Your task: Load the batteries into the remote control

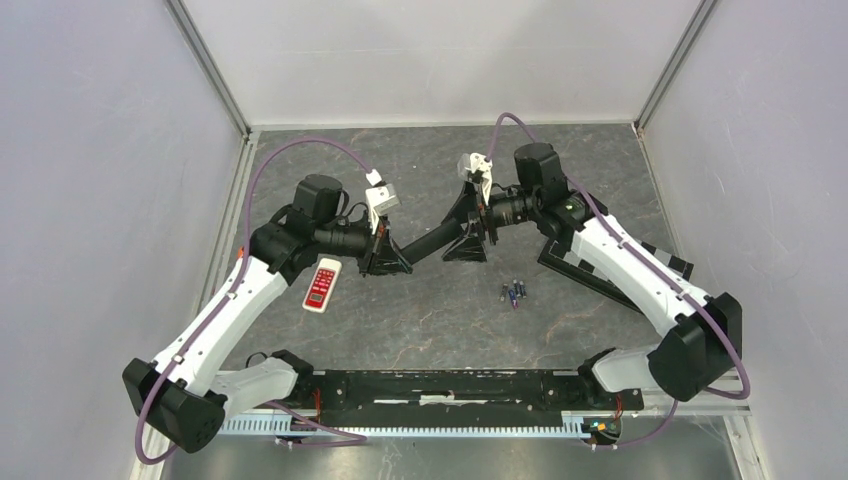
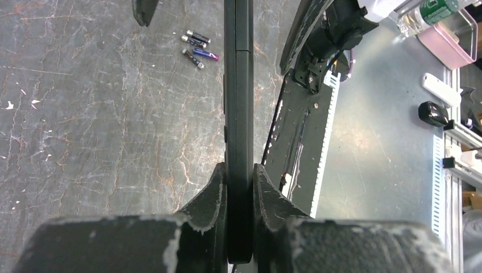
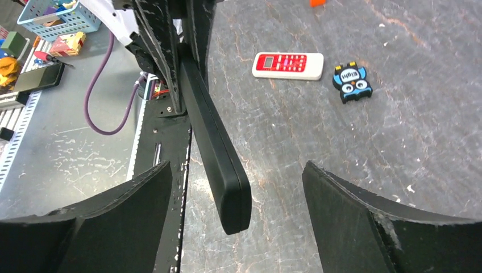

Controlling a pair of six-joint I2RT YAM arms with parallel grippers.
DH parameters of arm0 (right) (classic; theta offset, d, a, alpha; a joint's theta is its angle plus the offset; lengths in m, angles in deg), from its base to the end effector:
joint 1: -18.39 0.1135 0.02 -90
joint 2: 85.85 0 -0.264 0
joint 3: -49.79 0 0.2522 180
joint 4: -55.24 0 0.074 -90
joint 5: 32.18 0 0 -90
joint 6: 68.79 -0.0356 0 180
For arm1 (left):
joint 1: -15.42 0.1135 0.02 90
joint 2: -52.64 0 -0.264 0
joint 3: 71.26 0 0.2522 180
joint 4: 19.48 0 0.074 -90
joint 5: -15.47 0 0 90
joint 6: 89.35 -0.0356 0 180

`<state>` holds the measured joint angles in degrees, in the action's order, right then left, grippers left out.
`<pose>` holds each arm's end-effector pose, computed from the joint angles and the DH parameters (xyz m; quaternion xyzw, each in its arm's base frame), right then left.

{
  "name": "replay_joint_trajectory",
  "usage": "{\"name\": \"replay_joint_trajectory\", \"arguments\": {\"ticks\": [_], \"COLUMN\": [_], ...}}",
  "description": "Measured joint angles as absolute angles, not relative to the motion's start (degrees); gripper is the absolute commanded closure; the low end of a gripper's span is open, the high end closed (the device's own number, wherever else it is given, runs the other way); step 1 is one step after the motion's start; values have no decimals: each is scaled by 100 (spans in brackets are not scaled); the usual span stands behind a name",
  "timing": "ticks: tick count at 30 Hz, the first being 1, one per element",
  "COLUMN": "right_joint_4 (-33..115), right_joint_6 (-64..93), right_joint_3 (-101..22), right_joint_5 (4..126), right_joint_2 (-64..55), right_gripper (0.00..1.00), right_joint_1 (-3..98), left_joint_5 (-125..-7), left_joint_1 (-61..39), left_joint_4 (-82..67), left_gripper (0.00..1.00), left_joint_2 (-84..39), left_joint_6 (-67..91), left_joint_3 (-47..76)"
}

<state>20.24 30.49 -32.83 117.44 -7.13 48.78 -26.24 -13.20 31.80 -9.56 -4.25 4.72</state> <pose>0.2422 0.1776 0.3420 -0.4863 0.6278 0.5037 0.3401 0.1798 -0.1284 0.3476 0.4092 0.7315 -0.4420 0.3196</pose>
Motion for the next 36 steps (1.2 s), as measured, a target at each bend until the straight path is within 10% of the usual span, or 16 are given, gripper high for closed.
{"name": "replay_joint_trajectory", "arguments": {"ticks": [15,16,19,21,36], "right_joint_4": [4588,4680,4850,5001,8181], "right_joint_6": [1064,931,706,588,-2212], "right_joint_3": [-2612,-2595,-2595,-2595,-2118], "right_joint_5": [12439,12524,12633,12539,10369], "right_joint_2": [-1037,-1039,-1041,-1043,-1104], "right_gripper": [84,89,100,100,100], "right_joint_1": [4959,4967,4967,4967,4902], "left_joint_5": [-2246,-2228,-2231,-2362,-5133], "left_joint_1": [-1298,-1294,-1296,-1300,-1307], "left_joint_4": [3479,3497,3477,3346,1136], "left_gripper": [96,87,18,1,0], "left_joint_2": [-794,-785,-720,-621,-79], "left_joint_6": [-688,-720,-731,-624,2366], "left_joint_3": [570,577,601,653,725]}}
